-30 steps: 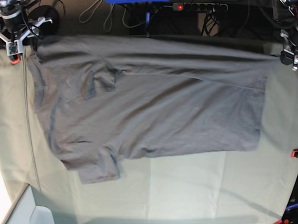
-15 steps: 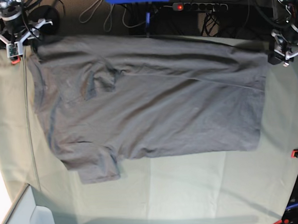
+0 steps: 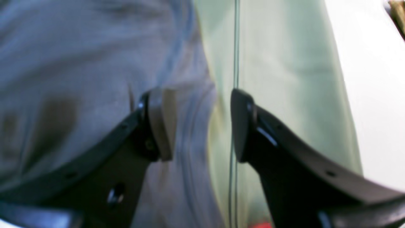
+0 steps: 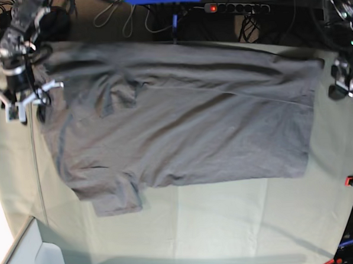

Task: Layout the t-shirt on the table in an organized manner, then fold the t-shirt properly
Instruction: 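Release the t-shirt edge and raise both grippers, then reach both grippers to the t-shirt's middle and grasp the fabric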

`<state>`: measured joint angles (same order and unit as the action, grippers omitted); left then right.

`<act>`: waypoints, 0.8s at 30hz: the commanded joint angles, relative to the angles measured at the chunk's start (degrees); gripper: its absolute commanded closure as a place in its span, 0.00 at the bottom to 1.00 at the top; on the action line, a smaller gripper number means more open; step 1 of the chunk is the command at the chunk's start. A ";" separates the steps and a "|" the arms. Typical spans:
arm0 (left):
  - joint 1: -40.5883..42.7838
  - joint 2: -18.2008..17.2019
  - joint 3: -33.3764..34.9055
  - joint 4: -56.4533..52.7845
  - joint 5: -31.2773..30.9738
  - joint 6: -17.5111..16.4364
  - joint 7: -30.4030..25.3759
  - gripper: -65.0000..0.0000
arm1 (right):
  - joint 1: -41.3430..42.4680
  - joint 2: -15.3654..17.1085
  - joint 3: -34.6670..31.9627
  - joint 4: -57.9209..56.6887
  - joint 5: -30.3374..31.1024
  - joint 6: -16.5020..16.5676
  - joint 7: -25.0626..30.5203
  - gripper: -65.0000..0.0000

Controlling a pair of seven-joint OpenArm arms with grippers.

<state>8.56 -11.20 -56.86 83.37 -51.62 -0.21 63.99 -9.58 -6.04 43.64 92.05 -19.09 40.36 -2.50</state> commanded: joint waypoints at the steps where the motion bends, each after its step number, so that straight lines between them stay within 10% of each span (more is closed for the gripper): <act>1: -0.95 -1.33 -0.41 0.71 -1.18 0.34 -0.47 0.35 | 1.98 0.46 0.19 0.04 0.94 -0.36 1.58 0.56; 15: -14.49 -1.24 3.72 -0.78 3.66 -0.01 -0.82 0.35 | 26.60 10.22 -9.48 -29.06 0.85 -0.36 -10.20 0.56; 24: -14.32 -1.24 13.39 -0.78 12.80 -0.10 -16.56 0.35 | 39.61 14.00 -14.67 -47.35 0.94 -0.67 -9.76 0.56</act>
<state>-4.93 -11.35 -43.29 81.69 -38.15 0.01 48.18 28.53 7.64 28.97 43.88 -19.05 39.92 -13.52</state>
